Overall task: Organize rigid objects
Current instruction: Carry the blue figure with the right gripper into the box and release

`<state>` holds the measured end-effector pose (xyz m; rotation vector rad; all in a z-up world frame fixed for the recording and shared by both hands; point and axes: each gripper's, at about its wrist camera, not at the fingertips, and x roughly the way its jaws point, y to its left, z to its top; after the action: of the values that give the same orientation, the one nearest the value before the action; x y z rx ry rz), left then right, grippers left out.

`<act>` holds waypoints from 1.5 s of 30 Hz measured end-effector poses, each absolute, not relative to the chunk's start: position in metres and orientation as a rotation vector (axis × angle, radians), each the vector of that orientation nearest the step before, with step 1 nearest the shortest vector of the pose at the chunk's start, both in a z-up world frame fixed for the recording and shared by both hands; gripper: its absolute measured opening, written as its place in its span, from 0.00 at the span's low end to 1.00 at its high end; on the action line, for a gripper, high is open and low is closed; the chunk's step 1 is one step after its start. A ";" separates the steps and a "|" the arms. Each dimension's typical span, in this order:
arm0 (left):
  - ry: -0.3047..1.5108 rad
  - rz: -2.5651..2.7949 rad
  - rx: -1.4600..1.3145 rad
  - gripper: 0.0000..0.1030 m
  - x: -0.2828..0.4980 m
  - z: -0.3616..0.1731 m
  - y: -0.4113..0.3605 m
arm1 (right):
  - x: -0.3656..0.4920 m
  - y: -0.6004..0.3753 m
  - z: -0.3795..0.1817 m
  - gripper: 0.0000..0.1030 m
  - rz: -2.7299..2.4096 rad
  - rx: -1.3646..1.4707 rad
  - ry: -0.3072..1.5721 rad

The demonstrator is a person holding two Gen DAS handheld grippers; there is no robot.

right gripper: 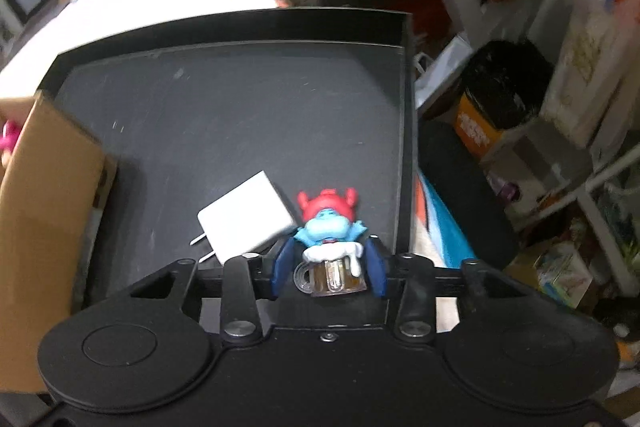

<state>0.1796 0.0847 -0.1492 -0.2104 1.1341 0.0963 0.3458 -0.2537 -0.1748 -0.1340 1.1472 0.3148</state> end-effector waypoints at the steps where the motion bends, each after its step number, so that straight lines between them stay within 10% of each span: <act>1: 1.134 0.097 -0.209 0.13 0.179 -0.149 0.084 | 0.345 -0.252 -0.175 0.37 0.315 -0.136 1.149; 45: 1.123 0.092 -0.175 0.13 0.177 -0.146 0.079 | 0.279 -0.178 -0.090 0.30 0.475 -0.103 0.944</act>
<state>0.1769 0.0789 -0.1461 -0.1745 1.1234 0.0919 0.2793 -0.1781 -0.0904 -0.1032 0.9435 0.4750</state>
